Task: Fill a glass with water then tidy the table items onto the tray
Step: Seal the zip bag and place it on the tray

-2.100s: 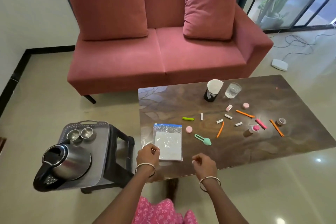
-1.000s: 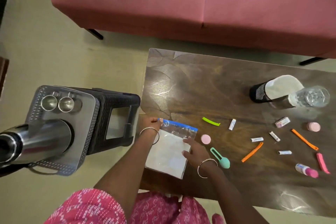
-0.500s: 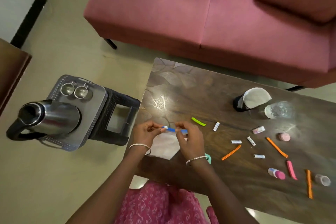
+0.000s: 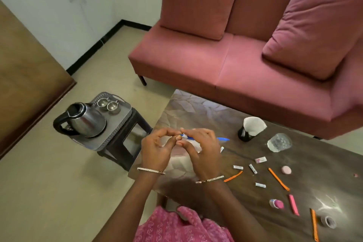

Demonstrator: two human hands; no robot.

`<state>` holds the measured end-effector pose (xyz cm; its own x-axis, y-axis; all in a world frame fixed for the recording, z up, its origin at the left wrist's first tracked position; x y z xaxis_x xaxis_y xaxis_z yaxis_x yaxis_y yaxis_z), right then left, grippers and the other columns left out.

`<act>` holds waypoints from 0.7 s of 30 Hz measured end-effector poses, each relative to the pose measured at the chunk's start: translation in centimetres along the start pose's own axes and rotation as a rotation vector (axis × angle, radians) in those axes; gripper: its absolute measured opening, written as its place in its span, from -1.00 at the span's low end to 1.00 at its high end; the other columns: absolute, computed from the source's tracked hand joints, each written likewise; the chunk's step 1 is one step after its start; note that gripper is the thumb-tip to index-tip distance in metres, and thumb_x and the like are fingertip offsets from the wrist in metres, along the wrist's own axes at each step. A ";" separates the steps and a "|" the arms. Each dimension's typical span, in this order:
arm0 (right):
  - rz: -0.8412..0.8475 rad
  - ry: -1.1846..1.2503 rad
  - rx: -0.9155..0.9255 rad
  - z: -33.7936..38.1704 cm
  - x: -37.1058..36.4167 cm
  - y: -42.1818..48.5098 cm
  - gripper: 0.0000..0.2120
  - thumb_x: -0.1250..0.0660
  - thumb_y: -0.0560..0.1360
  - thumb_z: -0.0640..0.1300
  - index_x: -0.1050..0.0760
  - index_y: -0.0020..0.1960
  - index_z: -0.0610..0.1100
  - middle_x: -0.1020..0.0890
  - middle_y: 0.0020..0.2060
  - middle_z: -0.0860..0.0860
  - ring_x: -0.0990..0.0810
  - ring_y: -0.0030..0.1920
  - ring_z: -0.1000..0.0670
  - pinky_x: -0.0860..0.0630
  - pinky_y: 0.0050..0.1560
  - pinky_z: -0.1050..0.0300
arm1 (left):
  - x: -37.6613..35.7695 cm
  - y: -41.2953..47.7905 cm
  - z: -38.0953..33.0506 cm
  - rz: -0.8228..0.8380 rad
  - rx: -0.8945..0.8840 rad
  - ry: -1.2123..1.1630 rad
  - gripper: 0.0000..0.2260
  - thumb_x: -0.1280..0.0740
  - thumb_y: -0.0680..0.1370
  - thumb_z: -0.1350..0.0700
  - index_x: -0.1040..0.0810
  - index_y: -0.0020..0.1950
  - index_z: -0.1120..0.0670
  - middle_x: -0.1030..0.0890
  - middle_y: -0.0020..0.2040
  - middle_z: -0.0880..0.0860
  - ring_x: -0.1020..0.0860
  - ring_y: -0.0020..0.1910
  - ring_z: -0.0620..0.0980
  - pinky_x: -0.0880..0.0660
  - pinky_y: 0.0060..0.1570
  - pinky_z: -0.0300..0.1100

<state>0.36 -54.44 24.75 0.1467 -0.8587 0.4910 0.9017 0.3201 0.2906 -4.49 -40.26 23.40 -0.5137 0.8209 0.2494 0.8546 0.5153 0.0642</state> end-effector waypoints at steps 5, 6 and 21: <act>-0.114 0.021 0.088 2.8 5.0 -1.4 -0.89 -0.45 0.44 0.01 -0.71 -0.06 0.07 -0.70 -0.21 0.20 -0.53 -0.05 0.02 -0.46 0.00 -0.11 | -0.6 -2.4 -4.2 0.038 -0.123 -0.063 -0.95 -0.46 0.42 0.08 -0.66 -0.16 0.02 -0.69 -0.19 -0.01 -0.65 -0.11 -0.01 -0.57 0.02 -0.01; -0.136 0.006 0.109 3.2 5.8 -1.7 -0.91 -0.44 0.45 0.03 -0.70 -0.07 0.10 -0.69 -0.20 0.23 -0.52 -0.06 0.07 -0.45 0.01 -0.09 | -0.8 -2.7 -4.7 0.050 -0.133 -0.083 -0.95 -0.46 0.43 0.07 -0.65 -0.15 0.02 -0.69 -0.18 -0.01 -0.65 -0.11 -0.02 -0.56 0.02 -0.03; -0.281 -0.220 0.262 4.2 12.0 -1.2 -0.93 -0.40 0.49 0.03 -0.66 -0.13 0.10 -0.64 -0.21 0.27 -0.53 -0.07 0.13 -0.26 0.13 0.05 | 4.8 -2.6 -6.3 -0.204 -0.137 -0.359 -0.94 -0.31 0.54 0.33 -0.49 -0.07 0.19 -0.59 -0.23 -0.03 -0.54 -0.21 -0.06 -0.47 -0.14 -0.21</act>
<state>-0.70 -63.47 33.73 -0.2049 -0.8304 0.5182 0.7564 0.2016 0.6222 -8.70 -39.19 30.51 -0.6464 0.7515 -0.1319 0.7225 0.6584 0.2109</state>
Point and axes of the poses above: each hand's wrist, its own y-axis towards the middle knuckle, its own x-axis out of the back of the hand, z = x × y, the point moved 5 cm from there along y, towards the middle knuckle
